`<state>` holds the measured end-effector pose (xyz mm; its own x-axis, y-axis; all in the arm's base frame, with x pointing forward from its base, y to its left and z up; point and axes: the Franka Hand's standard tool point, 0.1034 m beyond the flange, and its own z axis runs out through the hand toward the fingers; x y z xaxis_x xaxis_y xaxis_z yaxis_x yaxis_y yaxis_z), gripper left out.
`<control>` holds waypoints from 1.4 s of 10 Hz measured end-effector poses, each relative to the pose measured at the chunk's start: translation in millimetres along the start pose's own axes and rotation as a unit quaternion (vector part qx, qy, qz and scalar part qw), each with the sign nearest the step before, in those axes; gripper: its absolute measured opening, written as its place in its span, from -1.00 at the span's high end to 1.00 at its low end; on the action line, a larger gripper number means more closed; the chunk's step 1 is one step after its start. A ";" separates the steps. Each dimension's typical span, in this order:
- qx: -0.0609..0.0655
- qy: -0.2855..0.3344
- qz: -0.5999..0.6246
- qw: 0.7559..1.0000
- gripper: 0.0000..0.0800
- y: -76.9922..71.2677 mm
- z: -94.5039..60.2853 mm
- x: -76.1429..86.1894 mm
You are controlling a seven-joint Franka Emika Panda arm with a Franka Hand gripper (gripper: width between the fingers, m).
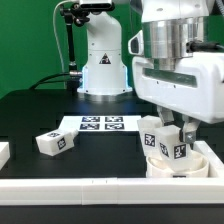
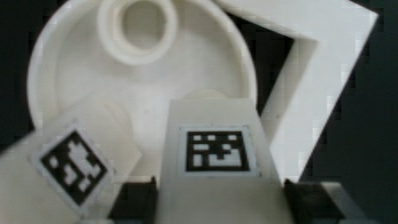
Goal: Assemble stool
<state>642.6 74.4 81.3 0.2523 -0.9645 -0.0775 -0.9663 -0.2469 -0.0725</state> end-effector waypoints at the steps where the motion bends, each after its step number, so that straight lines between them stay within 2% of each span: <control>1: 0.003 -0.003 0.027 1.000 0.15 -0.4 0.3 -0.7; 6: 0.006 -0.023 0.222 0.975 0.15 -1.2 1.6 -8.0; 8: 0.004 -0.028 0.291 0.956 0.15 -1.2 2.6 -13.1; 10: 0.008 -0.034 0.358 0.933 0.15 -2.8 3.3 -16.9; 14: 0.010 -0.050 0.386 0.921 0.15 -4.4 5.2 -29.3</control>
Offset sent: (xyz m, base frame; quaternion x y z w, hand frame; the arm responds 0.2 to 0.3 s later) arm -0.0064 -0.0017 -0.0006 0.0000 -0.0055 0.1721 0.9851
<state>639.7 104.2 78.7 -0.5054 -0.8385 -0.2038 -0.8588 0.5116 0.0246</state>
